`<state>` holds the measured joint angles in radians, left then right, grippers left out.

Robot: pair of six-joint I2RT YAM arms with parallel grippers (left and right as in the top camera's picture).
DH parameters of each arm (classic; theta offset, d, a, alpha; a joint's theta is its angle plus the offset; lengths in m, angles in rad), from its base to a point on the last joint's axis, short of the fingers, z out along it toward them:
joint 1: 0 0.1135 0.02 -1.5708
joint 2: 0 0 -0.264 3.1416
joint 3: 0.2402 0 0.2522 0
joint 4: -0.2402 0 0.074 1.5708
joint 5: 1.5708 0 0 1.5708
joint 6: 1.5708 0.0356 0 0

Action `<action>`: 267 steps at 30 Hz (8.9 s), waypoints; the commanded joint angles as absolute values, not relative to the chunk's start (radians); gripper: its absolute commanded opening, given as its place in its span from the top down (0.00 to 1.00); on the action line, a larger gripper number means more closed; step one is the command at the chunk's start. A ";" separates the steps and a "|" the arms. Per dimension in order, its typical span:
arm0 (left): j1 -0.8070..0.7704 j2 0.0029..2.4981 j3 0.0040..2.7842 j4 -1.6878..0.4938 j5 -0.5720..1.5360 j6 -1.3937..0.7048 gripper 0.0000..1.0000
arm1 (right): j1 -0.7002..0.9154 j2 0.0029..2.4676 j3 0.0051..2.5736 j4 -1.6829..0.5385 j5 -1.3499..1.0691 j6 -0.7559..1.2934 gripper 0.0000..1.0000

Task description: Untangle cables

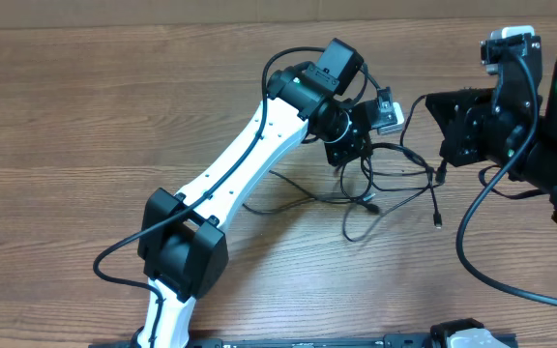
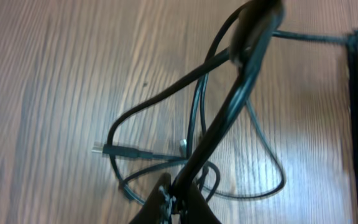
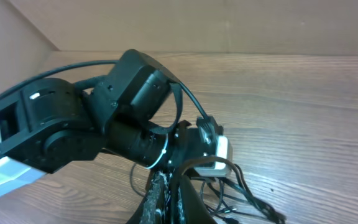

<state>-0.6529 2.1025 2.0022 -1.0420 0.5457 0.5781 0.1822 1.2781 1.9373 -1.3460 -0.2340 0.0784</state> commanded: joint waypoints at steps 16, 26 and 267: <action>-0.331 1.633 2.283 -1.392 0.122 0.034 0.96 | -0.027 1.374 1.964 -1.303 -0.188 0.106 0.96; -0.161 1.406 2.283 -1.541 -0.062 -0.144 0.96 | -0.615 1.525 1.963 -1.258 -0.493 0.213 0.96; -0.394 1.822 2.533 -1.689 0.148 -0.127 0.00 | 0.392 1.868 1.780 -0.929 -0.236 -0.170 0.38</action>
